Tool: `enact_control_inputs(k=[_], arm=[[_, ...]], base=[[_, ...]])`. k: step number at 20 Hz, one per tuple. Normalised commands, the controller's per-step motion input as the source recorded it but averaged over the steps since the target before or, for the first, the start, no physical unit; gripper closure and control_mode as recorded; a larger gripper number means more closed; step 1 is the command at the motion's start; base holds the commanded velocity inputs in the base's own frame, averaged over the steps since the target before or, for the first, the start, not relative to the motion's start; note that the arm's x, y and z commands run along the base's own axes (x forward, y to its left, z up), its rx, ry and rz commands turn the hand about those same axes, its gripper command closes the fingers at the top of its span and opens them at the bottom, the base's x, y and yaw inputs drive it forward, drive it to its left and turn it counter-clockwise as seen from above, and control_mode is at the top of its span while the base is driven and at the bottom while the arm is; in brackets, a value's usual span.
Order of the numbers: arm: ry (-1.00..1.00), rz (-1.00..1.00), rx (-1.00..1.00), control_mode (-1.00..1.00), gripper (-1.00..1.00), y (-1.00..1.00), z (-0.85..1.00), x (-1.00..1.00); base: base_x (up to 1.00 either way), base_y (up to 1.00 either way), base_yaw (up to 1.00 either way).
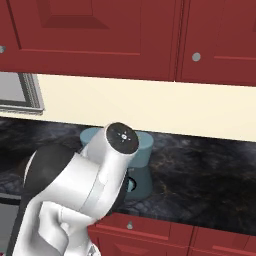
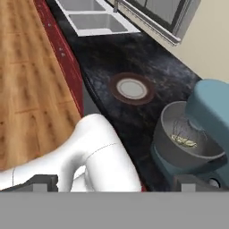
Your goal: Add butter and sugar cubes to the stand mixer bowl and then turn on the stand mixer to begin making frosting.
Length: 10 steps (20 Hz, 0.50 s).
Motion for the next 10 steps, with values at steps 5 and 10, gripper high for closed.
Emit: enact_control_inputs(k=[5, 10], arm=[[0.00, -0.17, 0.31, -1.00, -1.00, 0.01, -0.31, 0.02], [0.01, -0.11, 0.22, -1.00, -1.00, -0.02, -0.33, 0.02]], base=[[0.00, 0.00, 0.00], [0.00, 0.00, 0.00]])
